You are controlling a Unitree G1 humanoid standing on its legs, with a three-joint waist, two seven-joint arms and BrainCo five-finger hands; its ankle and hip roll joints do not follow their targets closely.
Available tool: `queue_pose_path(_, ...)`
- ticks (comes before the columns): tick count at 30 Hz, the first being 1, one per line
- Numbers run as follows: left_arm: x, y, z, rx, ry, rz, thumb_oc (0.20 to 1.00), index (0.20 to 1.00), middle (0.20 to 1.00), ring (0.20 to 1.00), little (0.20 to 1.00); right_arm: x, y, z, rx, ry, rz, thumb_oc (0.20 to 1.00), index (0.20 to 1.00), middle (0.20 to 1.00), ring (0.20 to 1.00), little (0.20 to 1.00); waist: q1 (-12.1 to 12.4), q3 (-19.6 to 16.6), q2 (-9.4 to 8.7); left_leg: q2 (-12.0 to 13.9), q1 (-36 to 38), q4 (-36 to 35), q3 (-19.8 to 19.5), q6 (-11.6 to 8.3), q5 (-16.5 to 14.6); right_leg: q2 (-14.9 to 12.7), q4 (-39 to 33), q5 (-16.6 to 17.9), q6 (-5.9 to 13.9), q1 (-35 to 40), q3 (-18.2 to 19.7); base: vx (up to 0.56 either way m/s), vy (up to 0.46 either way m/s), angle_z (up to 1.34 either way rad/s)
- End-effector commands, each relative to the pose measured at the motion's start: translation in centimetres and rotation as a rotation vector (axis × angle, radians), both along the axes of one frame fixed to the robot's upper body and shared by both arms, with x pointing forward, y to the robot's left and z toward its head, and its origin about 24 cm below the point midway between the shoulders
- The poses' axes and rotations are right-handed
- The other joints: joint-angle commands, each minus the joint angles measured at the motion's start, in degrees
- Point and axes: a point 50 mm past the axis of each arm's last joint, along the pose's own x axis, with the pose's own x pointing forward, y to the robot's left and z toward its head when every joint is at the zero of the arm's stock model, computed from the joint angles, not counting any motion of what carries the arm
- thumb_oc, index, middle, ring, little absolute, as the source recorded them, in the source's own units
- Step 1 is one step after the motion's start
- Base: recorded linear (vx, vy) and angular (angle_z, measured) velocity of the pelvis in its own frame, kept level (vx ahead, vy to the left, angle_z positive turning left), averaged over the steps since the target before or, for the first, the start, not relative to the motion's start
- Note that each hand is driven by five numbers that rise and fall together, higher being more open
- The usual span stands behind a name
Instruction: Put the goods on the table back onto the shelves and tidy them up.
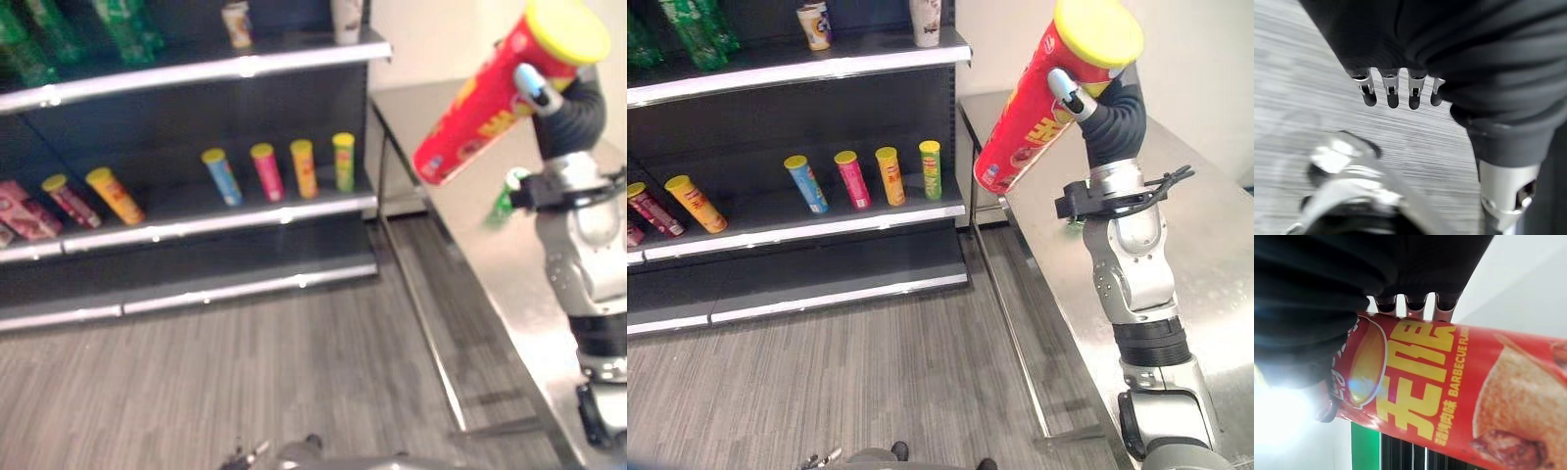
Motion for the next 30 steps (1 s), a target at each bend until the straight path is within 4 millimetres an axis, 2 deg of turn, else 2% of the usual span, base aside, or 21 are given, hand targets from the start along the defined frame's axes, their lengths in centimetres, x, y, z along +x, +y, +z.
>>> queue_pose_path(1,4.9,1.9,1.2,0.059,-0.136,-0.033,1.0,1.0,1.0,1.0,1.0,-1.3,-1.2,2.7,0.004,-0.141,-0.037,0.2,0.2,0.2,0.2,0.2,-1.9,-0.6,-3.14,4.3,-1.5,1.2,2.5,-5.22,1.6,-4.1,0.4,-5.1,3.53,3.2,1.2,-0.06,0.263,0.21)
queue_pose_path(2,5.0,1.8,1.2,0.058,-0.142,-0.018,1.0,1.0,1.0,1.0,1.0,-1.5,-1.0,2.4,-0.003,-0.143,-0.04,0.2,0.2,0.2,0.2,0.2,-2.4,-0.4,-3.17,7.0,-1.8,0.5,3.7,-5.59,3.0,-5.5,0.7,-4.8,4.21,2.9,0.4,-0.01,0.199,0.25)
queue_pose_path(3,5.0,1.8,1.2,0.058,-0.142,-0.018,1.0,1.0,1.0,1.0,1.0,-1.5,-0.9,2.4,-0.003,-0.143,-0.04,0.2,0.2,0.2,0.2,0.2,-2.4,-0.4,-3.18,7.0,-1.7,0.4,3.8,-5.61,3.0,-5.5,0.7,-4.8,4.21,2.9,0.4,0.0,0.239,0.32)
queue_pose_path(6,5.1,2.0,1.2,0.068,-0.152,0.001,1.0,1.0,1.0,1.0,1.0,-1.6,-1.0,1.7,-0.017,-0.122,-0.062,0.2,0.2,0.2,0.2,0.2,-3.3,-0.3,-2.83,11.9,-2.2,-1.4,7.4,-5.97,6.6,-7.8,1.6,-4.7,5.75,2.1,-0.2,0.02,0.299,0.28)
queue_pose_path(7,5.0,2.2,1.3,0.079,-0.153,0.002,1.0,1.0,1.0,1.0,1.0,-1.9,-1.1,1.0,-0.011,-0.107,-0.07,0.2,0.2,0.2,0.2,0.2,-3.2,-0.9,-1.98,13.7,-2.8,-2.3,7.9,-7.17,8.6,-8.9,1.8,-4.5,6.67,2.0,-0.3,0.11,0.437,0.06)
queue_pose_path(9,5.0,2.2,1.3,0.08,-0.15,-0.02,1.0,1.0,1.0,1.0,1.0,-2.0,-0.8,-0.4,0.02,-0.07,-0.053,0.2,0.2,0.2,0.2,0.2,-2.9,-2.1,-0.8,13.4,-2.4,-1.8,7.0,-7.75,6.4,-11.2,2.1,-3.3,8.08,2.3,-0.3,0.18,0.644,0.02)
queue_pose_path(10,5.8,2.3,1.5,0.092,-0.156,-0.076,1.0,1.0,1.0,1.0,1.0,-2.3,-1.3,-0.9,0.0,-0.055,-0.093,0.2,0.2,0.2,0.2,0.2,-3.2,-2.5,-0.87,11.4,-3.0,-0.3,8.0,-7.21,3.9,-15.3,3.0,-1.4,9.63,2.5,-1.2,0.19,0.911,0.25)
queue_pose_path(11,6.0,2.4,1.6,0.103,-0.152,-0.131,1.0,1.0,1.0,1.0,1.0,-2.5,-1.3,-1.6,-0.03,-0.03,-0.123,0.2,0.2,0.2,0.2,0.2,-3.3,-2.4,-1.13,7.5,-2.2,-0.3,8.6,-5.22,0.8,-20.1,5.7,2.4,10.73,1.6,-0.8,0.12,0.9,0.59)
queue_pose_path(12,6.2,2.6,1.7,0.111,-0.161,-0.157,1.0,1.0,1.0,1.0,1.0,-2.6,-1.3,-1.9,-0.04,-0.019,-0.13,0.2,0.2,0.2,0.2,0.2,-3.2,-2.5,-1.65,4.1,-2.0,-0.7,8.6,-3.28,-0.2,-23.7,7.6,6.1,11.34,0.2,-0.3,0.06,0.728,1.1)
queue_pose_path(14,6.6,3.3,2.3,0.128,-0.192,-0.18,1.0,1.0,1.0,1.0,1.0,-2.6,-0.6,-2.3,-0.075,-0.012,-0.122,0.2,0.2,0.2,0.2,0.2,-3.3,-1.6,-1.06,-1.2,-0.3,-3.2,8.8,0.62,-0.9,-27.5,14.0,9.8,9.54,-4.4,2.0,0.03,0.726,0.53)
queue_pose_path(16,6.7,3.9,2.4,0.146,-0.18,-0.203,1.0,1.0,1.0,1.0,1.0,-2.7,-0.4,-2.7,-0.099,-0.007,-0.131,0.2,0.2,0.2,0.2,0.2,-4.6,-1.2,-0.28,-3.0,0.3,-3.9,7.6,1.94,-1.3,-22.8,18.7,5.4,7.32,-8.0,7.3,0.09,0.543,0.02)
queue_pose_path(17,6.7,4.1,2.5,0.149,-0.179,-0.193,1.0,1.0,1.0,1.0,1.0,-2.7,-0.3,-2.8,-0.121,0.0,-0.129,0.2,0.2,0.2,0.2,0.2,-5.5,-0.4,0.09,-3.6,0.8,-3.9,6.4,2.5,-1.4,-14.9,19.4,-0.9,5.42,-9.7,10.0,0.12,0.315,0.46)
queue_pose_path(20,6.3,3.9,2.1,0.139,-0.155,-0.183,1.0,1.0,1.0,1.0,1.0,-2.4,0.5,-3.2,-0.126,0.015,-0.086,0.2,0.2,0.2,0.2,0.2,-6.2,0.3,-0.29,-5.0,1.1,-3.9,4.9,3.09,-1.2,-6.0,15.9,-3.0,3.78,-12.0,10.9,0.14,0.166,0.65)
queue_pose_path(21,6.6,2.8,1.8,0.109,-0.147,-0.194,1.0,1.0,1.0,1.0,1.0,-2.0,1.3,-4.1,-0.146,0.049,-0.056,0.2,0.2,0.2,0.2,0.2,-7.0,1.8,-1.96,-8.6,2.2,-3.3,1.6,4.03,-2.0,-0.4,9.8,0.0,4.17,-14.9,16.2,0.23,0.13,0.13)
queue_pose_path(24,6.9,1.9,1.8,0.093,-0.178,-0.205,1.0,1.0,1.0,1.0,1.0,-2.1,1.7,-4.9,-0.181,0.074,-0.046,0.2,0.2,0.2,0.2,0.2,-7.4,1.2,-2.7,-9.5,0.9,1.2,0.9,4.11,-4.8,-0.5,6.1,0.3,3.52,-10.9,16.6,0.14,-0.011,0.86)
queue_pose_path(25,7.9,1.4,2.2,0.082,-0.222,-0.206,1.0,1.0,1.0,1.0,1.0,-2.5,1.4,-5.5,-0.205,0.093,-0.058,0.2,0.2,0.2,0.2,0.2,-7.3,3.2,-3.38,-9.5,-5.9,15.8,2.0,1.75,-7.4,-2.0,5.8,-0.3,2.56,-8.8,15.4,0.09,-0.043,1.93)
queue_pose_path(26,7.8,1.2,2.2,0.079,-0.22,-0.204,1.0,1.0,1.0,1.0,1.0,-2.5,1.3,-6.0,-0.192,0.114,-0.06,0.2,0.2,0.2,0.2,0.2,-7.5,3.4,-3.15,-8.0,-8.3,19.5,3.0,1.06,-7.3,-2.3,5.5,-0.9,2.12,-7.9,14.6,0.11,0.047,1.54)
queue_pose_path(27,7.3,1.1,2.0,0.072,-0.209,-0.193,1.0,1.0,1.0,1.0,1.0,-2.5,1.2,-6.6,-0.207,0.14,-0.073,0.2,0.2,0.2,0.2,0.2,-7.5,3.4,-2.81,-4.3,-9.2,18.9,4.7,0.62,-6.9,-2.9,4.2,-1.8,2.43,-6.0,13.8,0.14,0.14,1.68)
queue_pose_path(28,7.0,1.2,1.9,0.073,-0.202,-0.191,1.0,1.0,1.0,1.0,1.0,-2.5,1.2,-6.8,-0.221,0.148,-0.077,0.2,0.2,0.2,0.2,0.2,-7.1,3.2,-2.79,-2.9,-8.4,16.5,5.0,0.67,-6.4,-3.1,3.7,-2.0,2.75,-5.4,13.9,0.15,0.177,1.42)
queue_pose_path(29,6.6,1.4,1.8,0.079,-0.19,-0.184,1.0,1.0,1.0,1.0,1.0,-2.6,1.2,-7.1,-0.227,0.155,-0.075,0.2,0.2,0.2,0.2,0.2,-7.0,2.9,-2.76,-0.5,-8.3,14.0,4.4,0.33,-4.6,-3.9,3.8,-2.2,3.11,-5.3,14.1,0.17,0.235,0.55)
queue_pose_path(30,6.0,1.7,1.7,0.089,-0.174,-0.179,1.0,1.0,1.0,1.0,1.0,-2.6,1.3,-7.6,-0.233,0.173,-0.07,0.2,0.2,0.2,0.2,0.2,-6.8,2.2,-2.14,3.2,-6.9,7.4,2.8,-0.42,-0.2,-4.6,4.7,-3.4,3.51,-5.7,14.9,0.16,0.306,-0.12)
